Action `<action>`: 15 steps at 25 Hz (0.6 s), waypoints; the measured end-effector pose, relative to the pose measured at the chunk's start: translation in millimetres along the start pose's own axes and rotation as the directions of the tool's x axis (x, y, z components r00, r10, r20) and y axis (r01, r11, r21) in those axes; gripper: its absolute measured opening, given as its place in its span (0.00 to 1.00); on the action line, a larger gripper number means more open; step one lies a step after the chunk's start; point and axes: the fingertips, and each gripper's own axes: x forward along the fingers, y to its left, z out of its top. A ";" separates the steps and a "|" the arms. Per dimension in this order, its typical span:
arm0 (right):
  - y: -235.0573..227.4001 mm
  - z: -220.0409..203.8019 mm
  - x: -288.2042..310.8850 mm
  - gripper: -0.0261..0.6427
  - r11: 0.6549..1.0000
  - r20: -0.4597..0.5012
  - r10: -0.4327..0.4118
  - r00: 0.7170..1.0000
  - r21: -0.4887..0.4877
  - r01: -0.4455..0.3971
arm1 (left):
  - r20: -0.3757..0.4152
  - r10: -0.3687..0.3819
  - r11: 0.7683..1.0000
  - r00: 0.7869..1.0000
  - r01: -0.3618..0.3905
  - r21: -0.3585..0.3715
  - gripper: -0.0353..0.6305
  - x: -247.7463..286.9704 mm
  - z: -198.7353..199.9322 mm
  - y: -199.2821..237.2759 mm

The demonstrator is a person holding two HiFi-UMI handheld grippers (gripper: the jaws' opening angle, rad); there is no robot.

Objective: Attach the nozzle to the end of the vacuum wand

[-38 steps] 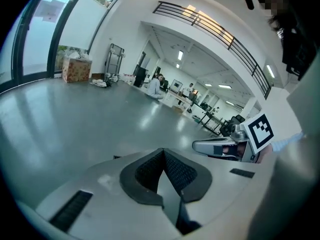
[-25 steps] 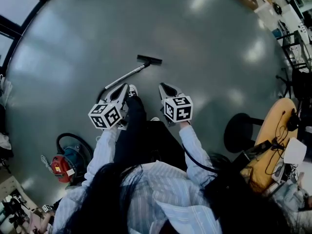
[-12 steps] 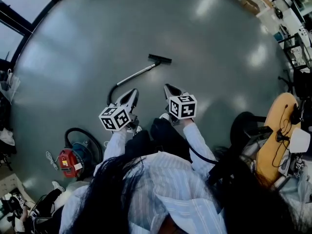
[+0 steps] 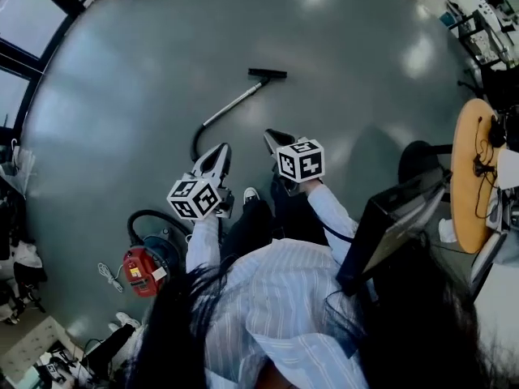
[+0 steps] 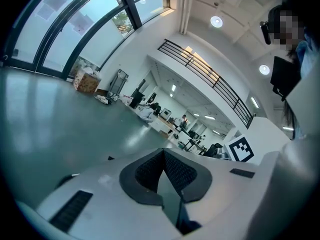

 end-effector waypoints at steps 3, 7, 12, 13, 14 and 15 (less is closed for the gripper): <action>14.8 -14.0 -8.5 0.07 1.000 -0.024 -0.003 1.000 -0.022 0.002 | -0.001 0.003 1.000 1.000 -0.003 -0.012 0.06 -18.9 -7.6 -0.9; 21.1 -23.9 -26.8 0.07 0.999 -0.027 -0.009 1.000 -0.031 0.008 | 0.007 0.004 0.999 1.000 -0.003 -0.032 0.06 -38.3 -22.3 -14.2; 20.7 -38.3 -51.6 0.06 0.998 -0.023 -0.003 1.000 -0.059 0.002 | -0.005 0.026 0.999 1.000 -0.026 -0.029 0.06 -49.6 -44.1 -31.8; 18.1 -42.3 -57.9 0.07 0.998 -0.024 0.002 1.000 -0.060 -0.003 | -0.004 0.032 0.999 0.999 -0.032 -0.031 0.06 -49.9 -49.6 -37.0; 15.7 -46.8 -64.8 0.07 0.998 -0.025 0.009 1.000 -0.063 -0.011 | 0.000 0.038 0.999 0.999 -0.038 -0.033 0.06 -50.3 -54.9 -43.1; 13.5 -51.7 -72.4 0.07 0.998 -0.027 0.018 0.999 -0.067 -0.020 | 0.007 0.046 0.998 0.999 -0.045 -0.033 0.06 -50.6 -59.7 -50.1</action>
